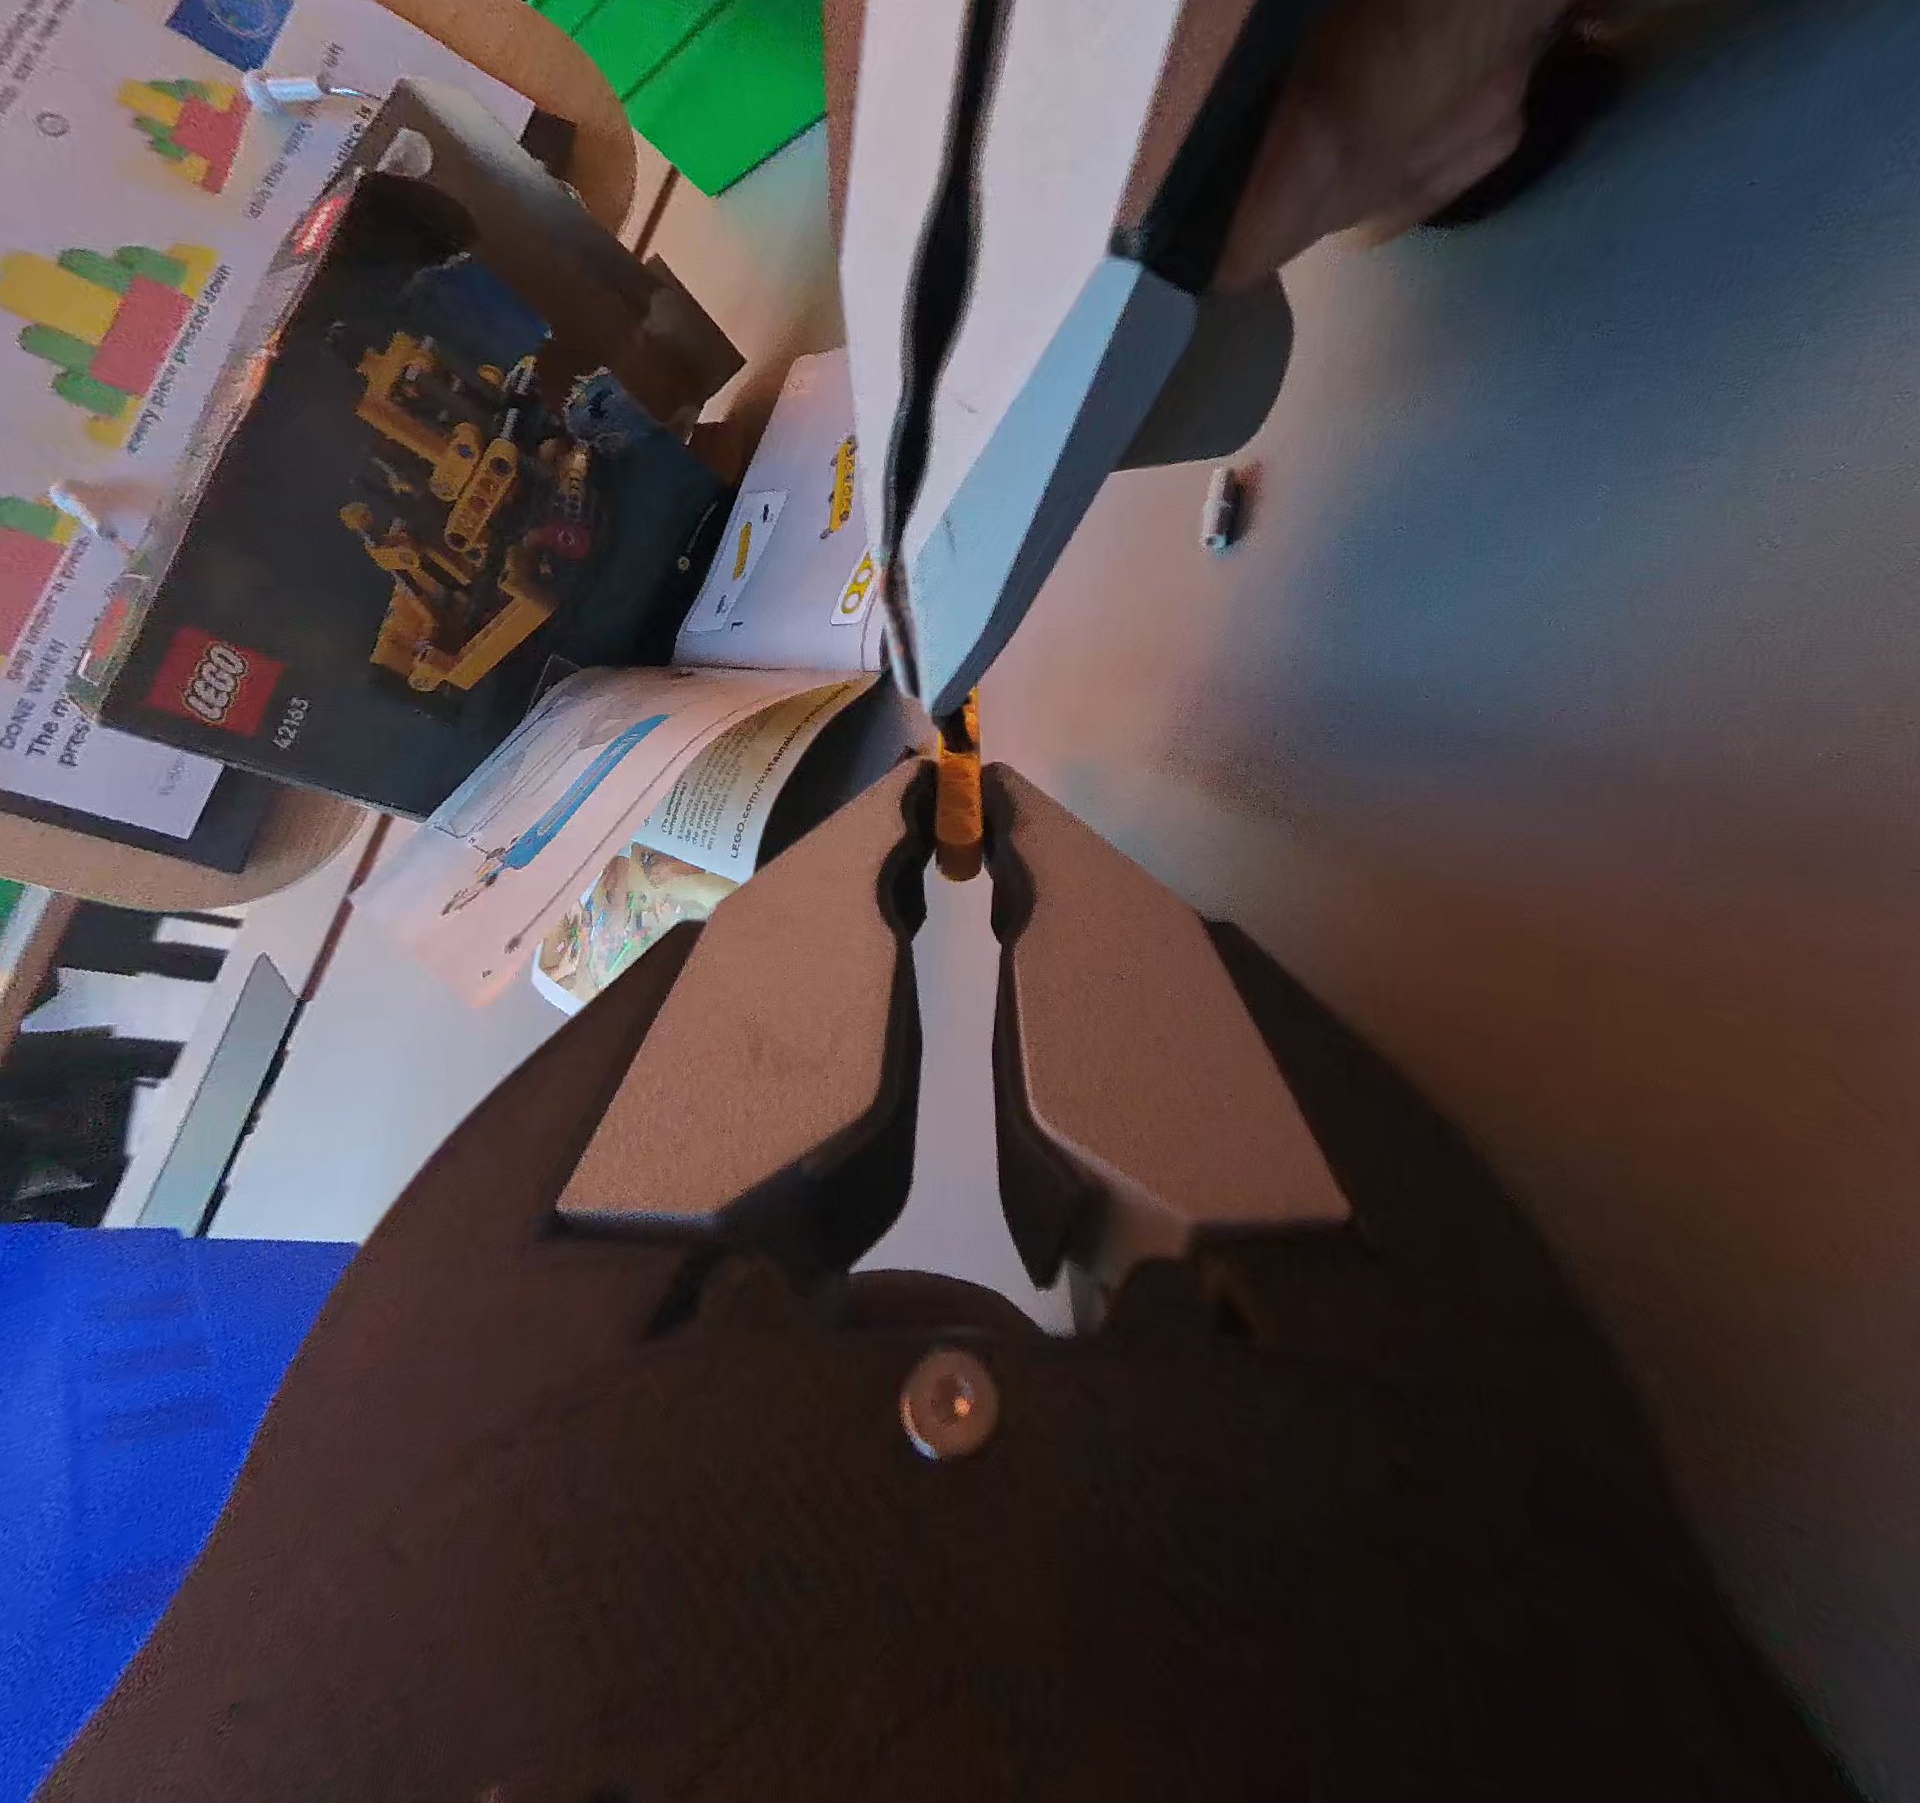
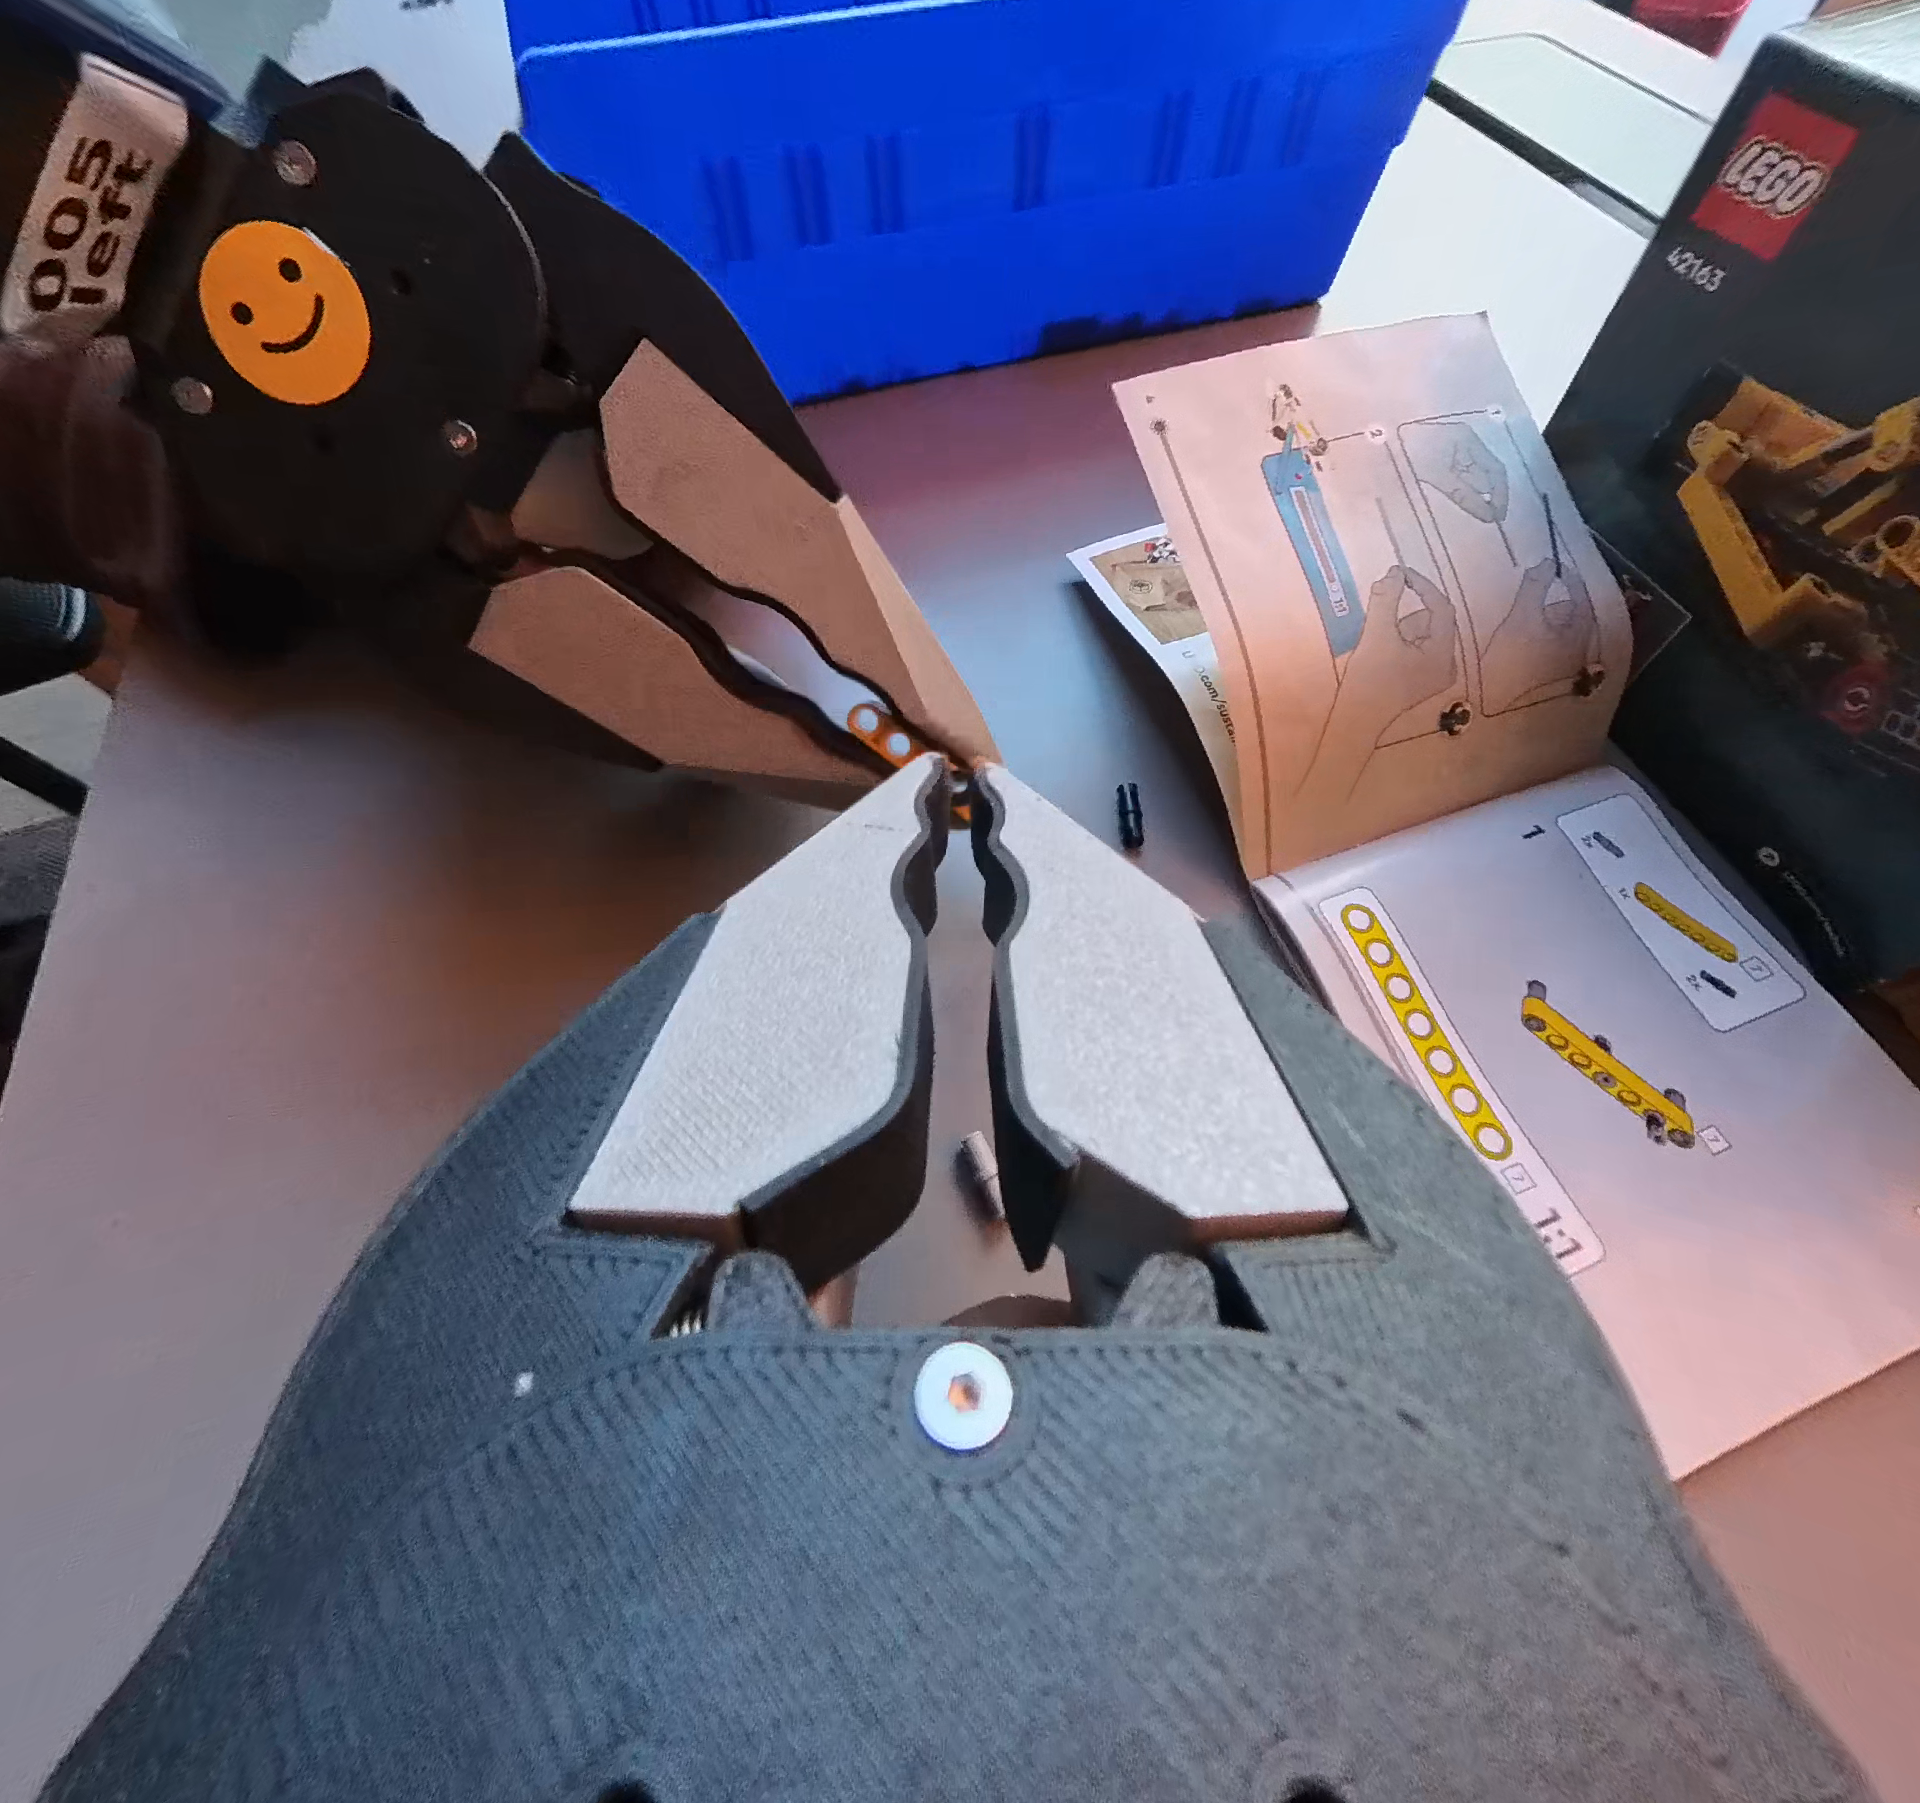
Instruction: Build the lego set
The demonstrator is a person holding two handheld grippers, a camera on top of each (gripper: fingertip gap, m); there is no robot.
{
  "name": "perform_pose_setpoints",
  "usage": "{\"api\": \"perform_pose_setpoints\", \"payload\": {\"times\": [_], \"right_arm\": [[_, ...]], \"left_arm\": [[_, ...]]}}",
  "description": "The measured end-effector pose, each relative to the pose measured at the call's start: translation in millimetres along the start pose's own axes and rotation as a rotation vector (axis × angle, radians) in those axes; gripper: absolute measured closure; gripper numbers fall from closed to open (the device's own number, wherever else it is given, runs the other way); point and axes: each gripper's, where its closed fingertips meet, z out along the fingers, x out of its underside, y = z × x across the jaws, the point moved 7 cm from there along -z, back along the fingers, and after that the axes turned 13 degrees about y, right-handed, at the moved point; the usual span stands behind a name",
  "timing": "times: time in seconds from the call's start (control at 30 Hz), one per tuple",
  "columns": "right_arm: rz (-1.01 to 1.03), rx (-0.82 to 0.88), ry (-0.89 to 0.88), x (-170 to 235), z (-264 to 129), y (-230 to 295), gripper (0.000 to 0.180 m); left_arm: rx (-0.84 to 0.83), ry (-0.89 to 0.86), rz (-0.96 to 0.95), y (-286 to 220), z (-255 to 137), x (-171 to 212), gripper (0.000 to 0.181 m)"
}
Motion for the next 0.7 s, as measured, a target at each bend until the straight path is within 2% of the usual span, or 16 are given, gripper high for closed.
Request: {"api": "perform_pose_setpoints", "payload": {"times": [0.7], "right_arm": [[0.001, 0.02, 0.047, 4.5, 1.3, -0.9, 0.179]], "left_arm": [[-0.009, 0.018, -0.023, 1.9, 0.4, 1.6, 0.176]]}}
